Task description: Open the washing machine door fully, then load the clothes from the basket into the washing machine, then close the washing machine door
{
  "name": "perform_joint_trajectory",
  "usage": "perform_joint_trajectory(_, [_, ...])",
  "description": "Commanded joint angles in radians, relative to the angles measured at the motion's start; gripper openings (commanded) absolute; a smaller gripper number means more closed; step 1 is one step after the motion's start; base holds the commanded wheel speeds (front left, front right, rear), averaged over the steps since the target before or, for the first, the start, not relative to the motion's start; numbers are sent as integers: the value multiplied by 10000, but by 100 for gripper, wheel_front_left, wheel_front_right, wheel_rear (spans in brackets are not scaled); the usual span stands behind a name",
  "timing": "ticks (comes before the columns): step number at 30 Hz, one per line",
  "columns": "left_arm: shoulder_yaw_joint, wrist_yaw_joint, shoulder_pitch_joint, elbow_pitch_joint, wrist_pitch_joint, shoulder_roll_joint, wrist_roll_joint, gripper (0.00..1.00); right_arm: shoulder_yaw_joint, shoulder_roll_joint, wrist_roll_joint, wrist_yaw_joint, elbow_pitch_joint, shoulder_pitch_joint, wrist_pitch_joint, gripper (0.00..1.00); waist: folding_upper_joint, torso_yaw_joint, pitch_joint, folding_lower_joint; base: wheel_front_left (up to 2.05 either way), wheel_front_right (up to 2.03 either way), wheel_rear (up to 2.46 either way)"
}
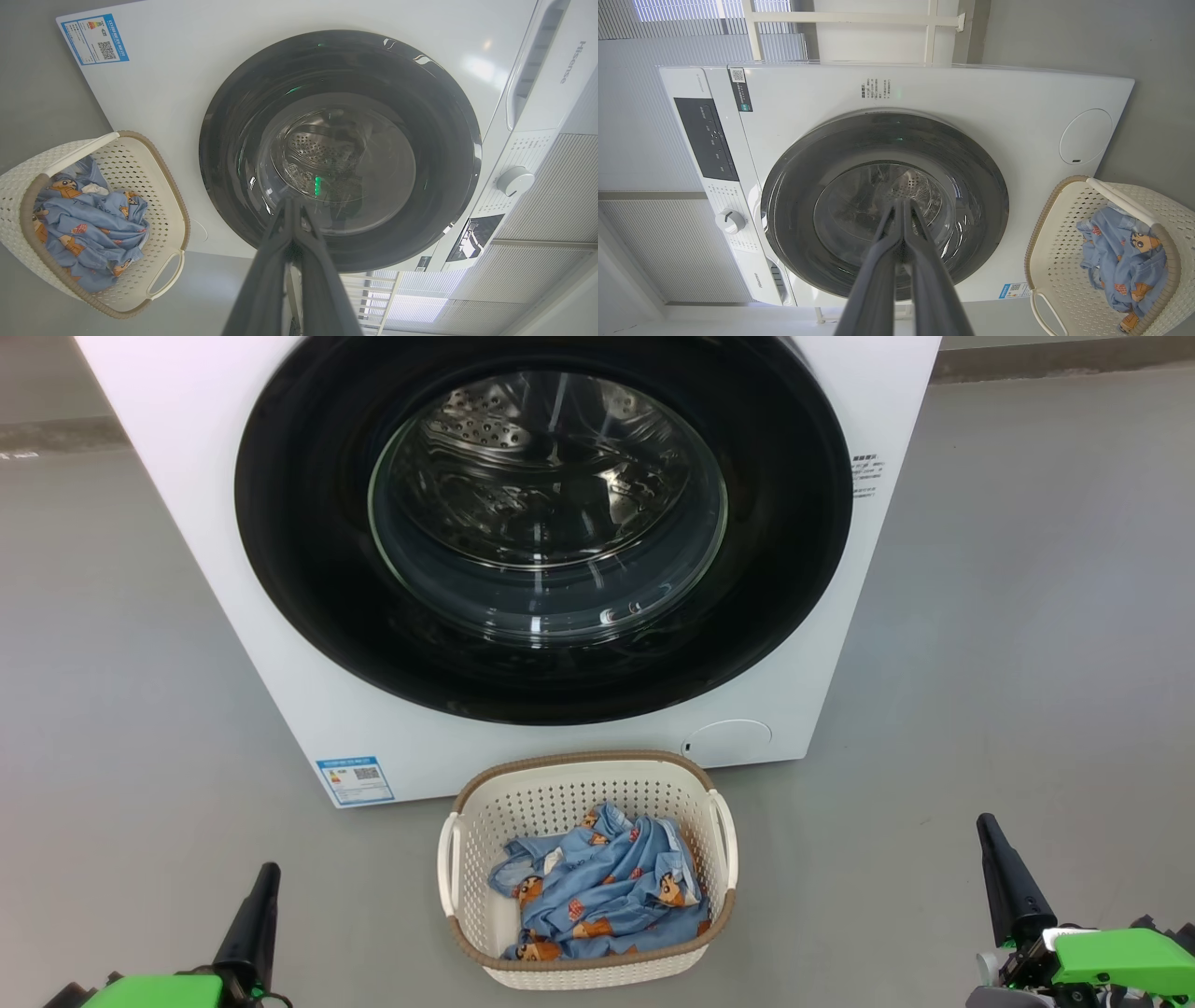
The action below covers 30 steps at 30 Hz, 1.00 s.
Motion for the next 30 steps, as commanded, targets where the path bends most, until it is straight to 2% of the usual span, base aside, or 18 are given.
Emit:
perform_joint_trajectory(1, [352,-73,-436,-248,70,118,150,0,242,-51,-46,-11,-276,-407,80,0,0,0,0,0,0,0,0])
perform_joint_trajectory(2, [352,-73,-436,-248,70,118,150,0,242,-51,-46,-11,-276,-407,79,0,0,0,0,0,0,0,0])
perform_joint_trajectory(3, [0,0,-1,0,0,0,0,100,0,0,0,0,-1,0,-1,100,0,0,0,0,0,0,0])
perform_joint_trajectory(8, [-57,17,350,511,-8,-208,-19,100,5,149,-1,0,558,327,-23,100,0,-1,2,0,0,0,0])
perform_joint_trajectory(10, [-47,9,371,454,-137,-193,64,100,183,142,-129,-1,411,355,-333,100,0,-14,-3,2,0,0,0])
perform_joint_trajectory(30, [-272,-4,264,325,-750,122,639,100,429,68,-1216,-3,62,212,-889,100,0,-53,-34,0,0,0,0])
